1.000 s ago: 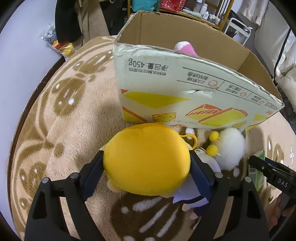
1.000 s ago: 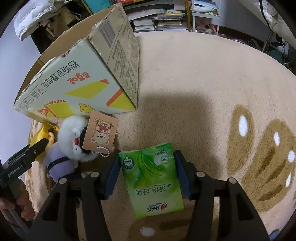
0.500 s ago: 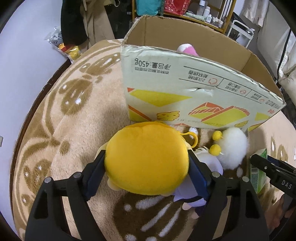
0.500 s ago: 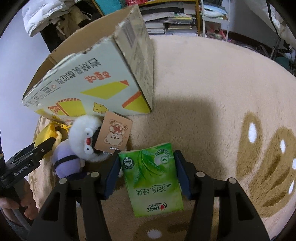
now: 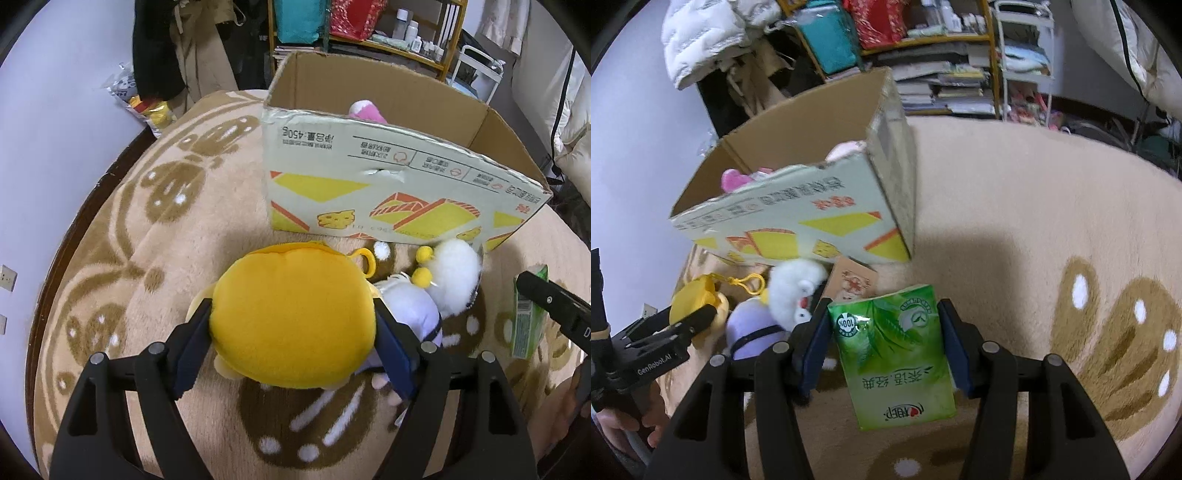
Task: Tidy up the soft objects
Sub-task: 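Lift and carry the yellow plush and green tissue pack over the box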
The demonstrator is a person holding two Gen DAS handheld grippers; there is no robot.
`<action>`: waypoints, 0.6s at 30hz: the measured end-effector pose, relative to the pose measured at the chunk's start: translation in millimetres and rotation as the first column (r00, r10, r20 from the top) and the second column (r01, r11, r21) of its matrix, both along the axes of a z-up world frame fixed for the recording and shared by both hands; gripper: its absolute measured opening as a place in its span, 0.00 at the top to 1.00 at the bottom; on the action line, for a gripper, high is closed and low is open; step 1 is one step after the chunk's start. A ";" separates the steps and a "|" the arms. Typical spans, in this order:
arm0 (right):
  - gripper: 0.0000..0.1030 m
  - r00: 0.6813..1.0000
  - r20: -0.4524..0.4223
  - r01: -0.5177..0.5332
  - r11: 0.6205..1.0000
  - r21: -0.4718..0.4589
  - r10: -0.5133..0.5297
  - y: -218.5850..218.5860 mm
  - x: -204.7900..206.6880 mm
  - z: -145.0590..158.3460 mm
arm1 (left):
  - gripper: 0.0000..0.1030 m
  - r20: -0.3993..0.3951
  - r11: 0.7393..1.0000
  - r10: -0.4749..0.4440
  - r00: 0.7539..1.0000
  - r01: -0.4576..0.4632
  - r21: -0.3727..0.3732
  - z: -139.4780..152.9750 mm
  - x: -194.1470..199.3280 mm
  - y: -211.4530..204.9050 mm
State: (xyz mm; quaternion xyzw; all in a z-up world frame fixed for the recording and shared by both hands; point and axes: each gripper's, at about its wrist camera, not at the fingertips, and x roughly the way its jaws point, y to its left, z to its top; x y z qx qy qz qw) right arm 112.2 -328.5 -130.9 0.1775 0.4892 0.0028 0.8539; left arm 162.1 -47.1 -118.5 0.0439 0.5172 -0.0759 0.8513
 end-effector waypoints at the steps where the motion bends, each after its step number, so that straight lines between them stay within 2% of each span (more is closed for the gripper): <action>1: 0.42 1.000 0.014 -0.008 1.000 -0.003 0.008 1.9 -1.3 3.5 | 0.22 0.005 1.000 0.004 1.000 -0.004 0.000 1.4 -2.9 0.8; 5: 0.42 0.998 0.059 -0.031 0.999 -0.031 0.033 10.3 -6.9 15.0 | 0.22 0.049 1.000 0.017 0.999 -0.018 0.016 10.9 -14.8 3.4; 9: 0.42 0.993 0.105 -0.056 0.997 -0.051 0.061 17.1 -12.2 29.2 | 0.22 0.165 0.998 0.035 0.986 -0.042 0.037 32.4 -34.4 5.8; 13: 0.42 0.988 0.139 -0.064 0.996 -0.058 0.072 19.7 -16.8 41.1 | 0.22 0.238 0.998 0.033 0.971 -0.045 0.042 50.9 -48.4 8.6; 18: 0.42 0.977 0.199 -0.065 0.997 -0.045 0.073 21.3 -25.7 64.1 | 0.22 0.289 0.998 0.020 0.957 -0.034 0.044 67.9 -57.9 11.9</action>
